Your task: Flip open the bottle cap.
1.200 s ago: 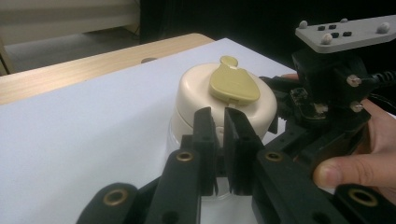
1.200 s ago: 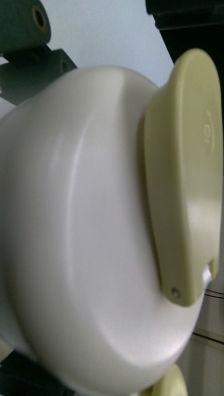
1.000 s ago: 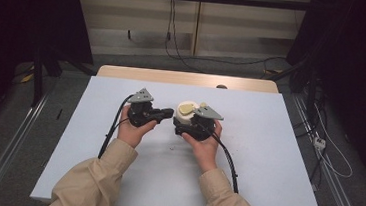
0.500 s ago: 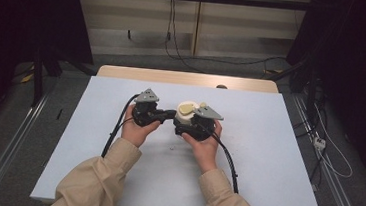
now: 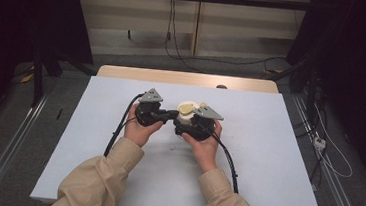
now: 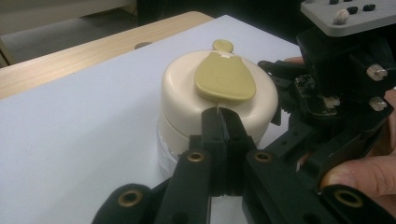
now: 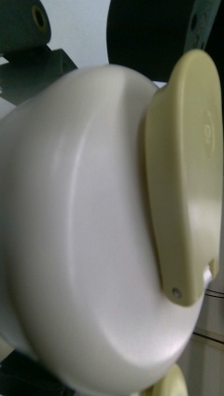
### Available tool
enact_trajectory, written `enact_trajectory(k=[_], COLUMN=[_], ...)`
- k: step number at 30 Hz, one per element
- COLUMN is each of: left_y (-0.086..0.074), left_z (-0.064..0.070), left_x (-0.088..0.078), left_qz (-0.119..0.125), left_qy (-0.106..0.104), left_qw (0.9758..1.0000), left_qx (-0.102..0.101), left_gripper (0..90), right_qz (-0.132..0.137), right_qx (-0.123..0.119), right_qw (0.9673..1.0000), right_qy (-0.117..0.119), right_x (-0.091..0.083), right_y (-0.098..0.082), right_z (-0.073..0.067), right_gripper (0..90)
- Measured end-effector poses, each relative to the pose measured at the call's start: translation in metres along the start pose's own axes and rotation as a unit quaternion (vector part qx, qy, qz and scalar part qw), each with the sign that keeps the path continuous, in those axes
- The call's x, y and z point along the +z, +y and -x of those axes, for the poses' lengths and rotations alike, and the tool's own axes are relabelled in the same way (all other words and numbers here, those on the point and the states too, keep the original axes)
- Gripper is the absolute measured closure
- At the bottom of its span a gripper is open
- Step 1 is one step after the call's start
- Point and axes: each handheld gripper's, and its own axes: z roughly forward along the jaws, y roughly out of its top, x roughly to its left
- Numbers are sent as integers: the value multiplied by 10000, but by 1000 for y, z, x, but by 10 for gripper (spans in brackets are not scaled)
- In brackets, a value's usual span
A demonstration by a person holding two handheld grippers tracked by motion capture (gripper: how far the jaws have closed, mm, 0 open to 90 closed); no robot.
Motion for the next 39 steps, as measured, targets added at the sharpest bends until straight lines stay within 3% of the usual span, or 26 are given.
enact_trajectory(k=[39], left_y=[10], left_z=[1], left_x=[0], left_qz=[6], left_qy=[12], left_qw=[10000], left_qx=[-46], left_gripper=[900], right_qz=[6], right_qx=[-32], right_qw=[10000], right_qy=[0], right_x=[0], right_y=[0], right_z=[0], right_gripper=[66])
